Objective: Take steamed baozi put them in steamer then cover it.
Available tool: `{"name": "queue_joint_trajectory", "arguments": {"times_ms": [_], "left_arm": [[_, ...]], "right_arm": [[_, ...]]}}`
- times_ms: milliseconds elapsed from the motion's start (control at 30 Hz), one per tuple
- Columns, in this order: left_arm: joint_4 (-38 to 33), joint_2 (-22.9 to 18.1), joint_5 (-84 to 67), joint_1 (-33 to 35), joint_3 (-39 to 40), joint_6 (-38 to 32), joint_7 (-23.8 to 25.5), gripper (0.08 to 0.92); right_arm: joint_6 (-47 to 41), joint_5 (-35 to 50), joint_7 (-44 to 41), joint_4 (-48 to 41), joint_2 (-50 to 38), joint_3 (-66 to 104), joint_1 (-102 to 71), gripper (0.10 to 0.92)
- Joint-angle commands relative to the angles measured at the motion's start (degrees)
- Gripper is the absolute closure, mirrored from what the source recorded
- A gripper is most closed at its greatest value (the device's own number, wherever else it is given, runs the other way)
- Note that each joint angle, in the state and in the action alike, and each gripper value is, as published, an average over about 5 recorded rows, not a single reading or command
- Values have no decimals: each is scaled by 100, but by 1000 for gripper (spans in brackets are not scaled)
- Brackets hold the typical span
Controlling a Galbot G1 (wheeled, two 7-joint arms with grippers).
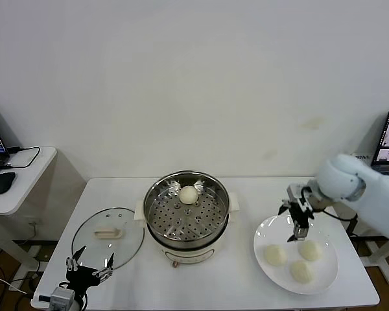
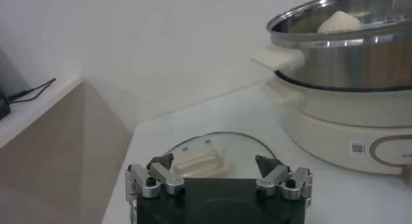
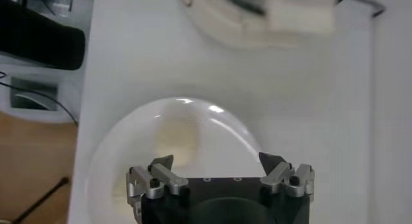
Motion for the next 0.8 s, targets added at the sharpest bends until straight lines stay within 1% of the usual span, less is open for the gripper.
{"name": "queue_joint_trajectory", "arguments": {"times_ms": [33,267,800], "left_arm": [[35,-26,41,-8,36,-1,0,177],[12,-56,91,-58,73,11,14,177],[80,-35,132,-53,92,9,49,177]], "right_arm": [[-164,-194,378,-6,12,62,-666,203],[-217,-269,465,-53,85,-246,-622,203],[-277,-486,661,-303,343,-220,-823,203]]}}
